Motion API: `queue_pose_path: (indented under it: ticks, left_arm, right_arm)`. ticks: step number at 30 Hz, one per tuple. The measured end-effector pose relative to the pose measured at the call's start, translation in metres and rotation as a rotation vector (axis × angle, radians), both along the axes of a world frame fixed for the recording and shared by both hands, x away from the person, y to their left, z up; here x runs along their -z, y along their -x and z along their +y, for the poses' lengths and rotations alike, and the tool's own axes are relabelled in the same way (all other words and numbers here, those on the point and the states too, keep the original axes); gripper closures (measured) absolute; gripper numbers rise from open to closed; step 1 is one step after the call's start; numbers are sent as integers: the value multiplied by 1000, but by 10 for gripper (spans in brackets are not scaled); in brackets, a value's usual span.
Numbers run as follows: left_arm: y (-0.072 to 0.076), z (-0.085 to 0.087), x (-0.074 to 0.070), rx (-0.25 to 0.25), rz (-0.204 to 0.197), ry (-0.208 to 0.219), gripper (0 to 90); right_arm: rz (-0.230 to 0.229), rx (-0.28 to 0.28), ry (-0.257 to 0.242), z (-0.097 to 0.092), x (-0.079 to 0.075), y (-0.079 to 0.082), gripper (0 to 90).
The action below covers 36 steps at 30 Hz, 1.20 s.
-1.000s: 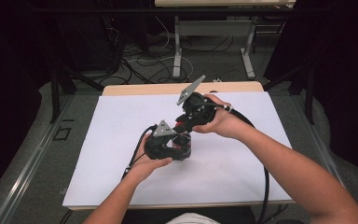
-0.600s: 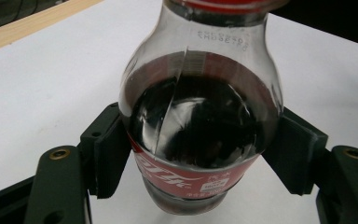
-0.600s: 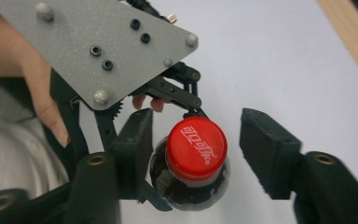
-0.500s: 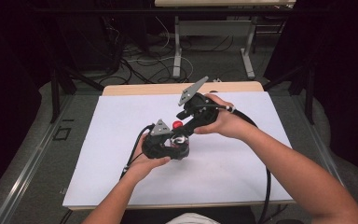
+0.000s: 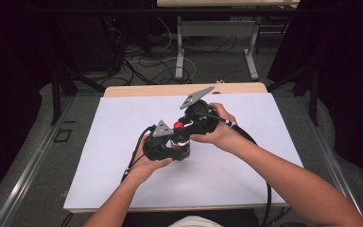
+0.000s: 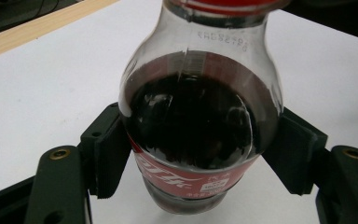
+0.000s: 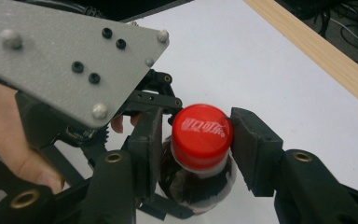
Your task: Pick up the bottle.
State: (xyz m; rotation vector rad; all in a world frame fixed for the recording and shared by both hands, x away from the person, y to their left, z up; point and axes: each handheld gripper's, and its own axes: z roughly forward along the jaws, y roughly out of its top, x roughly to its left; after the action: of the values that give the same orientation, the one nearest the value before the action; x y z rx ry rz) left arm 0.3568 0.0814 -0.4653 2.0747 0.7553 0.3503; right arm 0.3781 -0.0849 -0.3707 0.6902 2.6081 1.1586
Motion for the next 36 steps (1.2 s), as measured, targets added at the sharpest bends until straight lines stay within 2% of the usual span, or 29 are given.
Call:
queue_pose_path:
  ticks: [6, 7, 10, 11, 12, 13, 14, 15, 16, 17, 18, 20, 21, 22, 23, 24, 25, 26, 27, 28, 29, 31, 36]
  left_arm:
    - [1, -3, 0, -5, 7, 8, 304]
    - [1, -2, 0, 2, 7, 0, 304]
    - [0, -2, 1, 15, 12, 2, 304]
    - [0, -2, 0, 21, 14, -10, 304]
    - [1, -3, 1, 22, 11, -7, 304]
    - [1, -4, 1, 23, 10, -7, 304]
    - [1, -4, 1, 32, 11, -12, 304]
    - [2, -5, 2, 36, 11, -8, 304]
    - [2, -5, 2, 40, 9, -6, 304]
    - [3, -4, 1, 55, 32, -12, 304]
    - [2, -4, 0, 61, 31, -13, 304]
    - [2, -5, 1, 48, 17, 4, 304]
    - [2, -5, 1, 43, 23, 6, 304]
    - [2, -3, 0, 40, 16, -5, 304]
    - [1, -3, 0, 30, 17, -4, 304]
    - [1, -2, 0, 20, 22, 5, 304]
    - [1, -1, 0, 14, 33, 5, 304]
    - [1, 0, 0, 11, 30, 3, 304]
    - [0, 1, -1, 11, 30, 2, 304]
    - [0, 1, -1, 11, 28, 9, 304]
    - [-1, 2, -1, 13, 22, 12, 304]
    - [0, 0, -1, 3, 25, 29, 304]
    - [1, 0, -2, 7, 26, 29, 304]
  right_arm:
    - [10, 0, -3, 5, 2, -3, 567]
    - [7, -9, 2, 5, 2, -5, 601]
    - [21, -40, 14, 4, 2, -9, 606]
    - [20, -112, 46, 4, 0, -13, 608]
    - [20, -112, 46, 4, 0, -13, 608]
    - [18, -149, 59, 3, 0, -16, 608]
    - [39, -182, 75, 3, -1, -18, 608]
    - [35, -222, 94, 2, -2, -20, 608]
    - [28, -303, 113, 2, -4, -23, 608]
    - [26, -343, 115, 1, -4, -25, 607]
    - [26, -343, 115, 1, -4, -25, 607]
    - [-7, -410, 109, -1, -3, -28, 603]
    - [-15, -413, 108, -1, -3, -28, 595]
    - [-24, -373, 88, -2, -4, -26, 494]
    - [-16, -337, 74, -3, -4, -24, 482]
    - [-30, -316, 57, -3, -5, -23, 476]
    - [-30, -316, 57, -3, -5, -23, 476]
    - [-45, -219, 34, -3, -5, -15, 443]
    - [-45, -219, 34, -3, -5, -15, 443]
    - [-43, -182, 26, -2, -5, -13, 439]
    - [-43, -121, -5, -2, -4, -9, 439]
    - [-38, -109, -11, -1, -3, -7, 439]
    - [-58, -46, -13, 4, 2, -5, 446]
